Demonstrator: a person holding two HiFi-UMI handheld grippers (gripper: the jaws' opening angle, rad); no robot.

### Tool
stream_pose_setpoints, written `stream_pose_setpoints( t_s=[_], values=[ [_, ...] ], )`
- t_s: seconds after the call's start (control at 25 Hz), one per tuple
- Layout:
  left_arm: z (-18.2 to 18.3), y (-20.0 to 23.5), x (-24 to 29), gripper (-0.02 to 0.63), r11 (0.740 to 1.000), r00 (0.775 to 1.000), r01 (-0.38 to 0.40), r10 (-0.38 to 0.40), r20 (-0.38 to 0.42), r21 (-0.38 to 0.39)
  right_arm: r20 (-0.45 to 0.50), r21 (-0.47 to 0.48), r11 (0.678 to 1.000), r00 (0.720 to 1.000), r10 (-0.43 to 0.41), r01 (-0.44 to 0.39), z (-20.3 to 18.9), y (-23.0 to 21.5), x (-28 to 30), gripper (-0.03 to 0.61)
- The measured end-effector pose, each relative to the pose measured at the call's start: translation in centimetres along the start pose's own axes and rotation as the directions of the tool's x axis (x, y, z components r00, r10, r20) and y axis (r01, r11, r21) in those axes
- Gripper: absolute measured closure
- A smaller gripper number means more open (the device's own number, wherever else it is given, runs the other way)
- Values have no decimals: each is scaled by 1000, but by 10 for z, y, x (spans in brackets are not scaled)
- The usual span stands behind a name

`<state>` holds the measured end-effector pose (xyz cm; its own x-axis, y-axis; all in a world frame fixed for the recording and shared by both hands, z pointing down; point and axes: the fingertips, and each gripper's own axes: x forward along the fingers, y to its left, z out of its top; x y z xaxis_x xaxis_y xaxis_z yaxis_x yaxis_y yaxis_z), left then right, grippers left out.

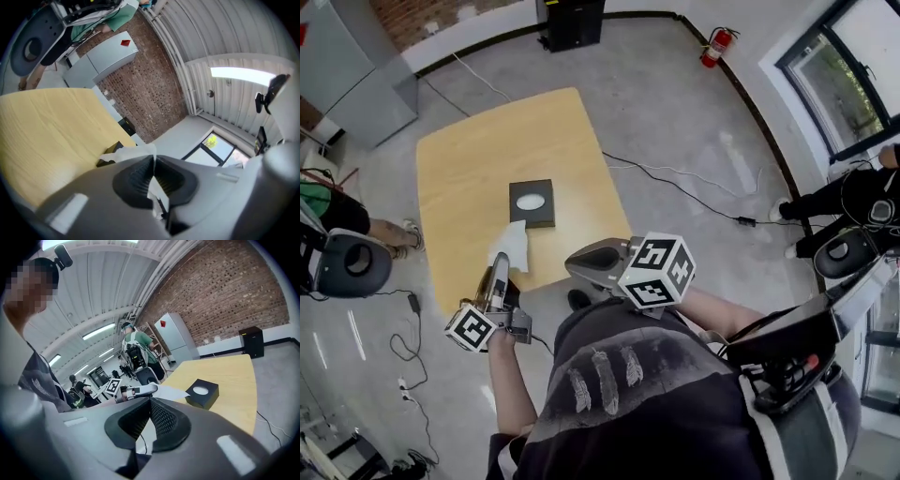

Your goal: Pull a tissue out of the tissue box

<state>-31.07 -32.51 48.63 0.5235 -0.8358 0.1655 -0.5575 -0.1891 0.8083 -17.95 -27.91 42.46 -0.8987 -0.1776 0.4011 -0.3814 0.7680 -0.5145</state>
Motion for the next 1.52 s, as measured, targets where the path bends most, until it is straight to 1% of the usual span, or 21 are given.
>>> stream_pose_setpoints(
  t_s=[0.08,0.12,0.2,0.28,0.4,0.48,0.56,0.68,0.8,0.96,1.2,1.36,1.52],
  values=[
    [2,-9,5,612,995,1000,-10,10,-3,97,-20,10,999,999,-39,39,-3,-8,-6,580],
    [3,-13,5,612,991,1000,-16,17,-3,130,-27,2,999,998,-55,55,-3,-9,-7,580],
    [6,-22,1,612,986,1000,-18,17,7,169,-19,-24,998,998,-58,58,0,-5,-8,580],
    [10,-33,-4,612,979,999,-32,25,37,202,0,-39,999,1000,-25,25,4,1,-10,580],
    [12,-52,-5,612,958,992,-94,68,103,272,16,-58,997,999,43,-42,4,-1,-24,580],
    [9,-65,2,612,946,989,-113,80,122,304,41,-52,997,997,60,-58,4,-8,-39,580],
    [7,-74,5,612,938,988,-126,88,131,322,72,-36,997,995,68,-66,8,-14,-47,580],
    [5,-89,13,612,929,982,-154,107,154,336,98,-13,995,990,103,-102,15,-28,-60,580],
    [-4,-109,33,612,921,983,-154,107,149,358,114,-2,992,985,127,-127,17,-43,-78,580],
    [1,-118,33,612,906,979,-178,125,159,384,123,33,986,979,160,-165,21,-50,-75,580],
    [1,-134,36,612,897,976,-190,128,176,399,142,54,976,970,200,-209,19,-57,-84,580],
    [-1,-144,37,612,888,970,-222,161,181,402,154,75,970,964,218,-231,21,-57,-95,580],
    [-6,-151,38,612,867,955,-280,208,212,412,156,99,961,958,242,-259,18,-64,-108,580]
  ],
)
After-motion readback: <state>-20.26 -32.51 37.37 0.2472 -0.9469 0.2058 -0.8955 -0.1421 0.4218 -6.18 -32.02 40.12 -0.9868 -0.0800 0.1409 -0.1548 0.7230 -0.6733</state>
